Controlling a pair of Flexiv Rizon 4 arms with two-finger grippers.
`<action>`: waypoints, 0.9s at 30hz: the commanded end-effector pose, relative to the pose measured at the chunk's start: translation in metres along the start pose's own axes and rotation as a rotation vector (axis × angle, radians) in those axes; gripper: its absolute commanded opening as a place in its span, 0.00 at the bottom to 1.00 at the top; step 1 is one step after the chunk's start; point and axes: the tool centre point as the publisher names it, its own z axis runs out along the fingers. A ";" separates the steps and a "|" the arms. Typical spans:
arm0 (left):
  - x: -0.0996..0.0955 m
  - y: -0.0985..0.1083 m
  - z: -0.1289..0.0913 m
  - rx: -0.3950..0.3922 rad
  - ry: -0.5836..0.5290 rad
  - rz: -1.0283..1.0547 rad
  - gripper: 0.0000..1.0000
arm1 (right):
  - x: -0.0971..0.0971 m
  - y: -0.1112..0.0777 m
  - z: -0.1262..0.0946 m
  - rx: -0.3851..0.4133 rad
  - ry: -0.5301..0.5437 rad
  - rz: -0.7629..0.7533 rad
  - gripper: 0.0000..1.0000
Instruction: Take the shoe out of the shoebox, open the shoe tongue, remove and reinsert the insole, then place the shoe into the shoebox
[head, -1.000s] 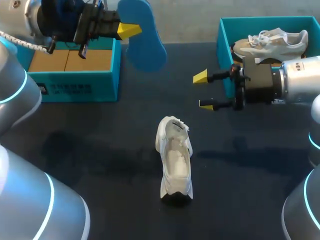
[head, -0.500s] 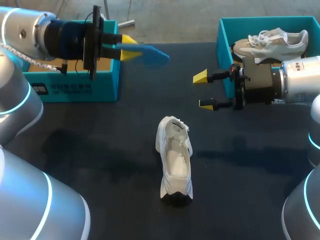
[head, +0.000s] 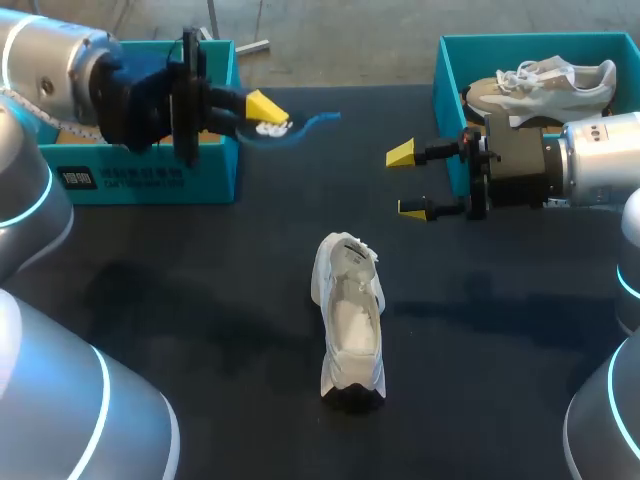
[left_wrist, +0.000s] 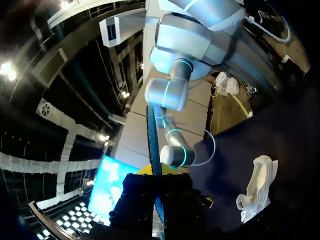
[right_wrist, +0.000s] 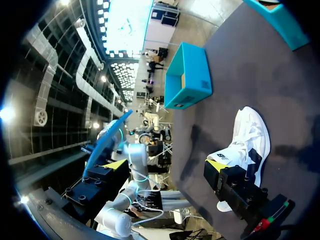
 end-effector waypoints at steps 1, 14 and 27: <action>0.024 -0.002 -0.001 -0.035 -0.038 0.205 0.00 | 0.000 0.000 0.002 -0.002 -0.002 0.000 1.00; 0.057 0.007 0.002 -0.124 0.023 0.470 0.00 | 0.000 0.000 0.002 -0.002 -0.002 0.000 1.00; 0.061 0.007 0.003 -0.108 0.026 0.498 0.00 | 0.000 0.000 0.002 -0.002 -0.002 0.000 1.00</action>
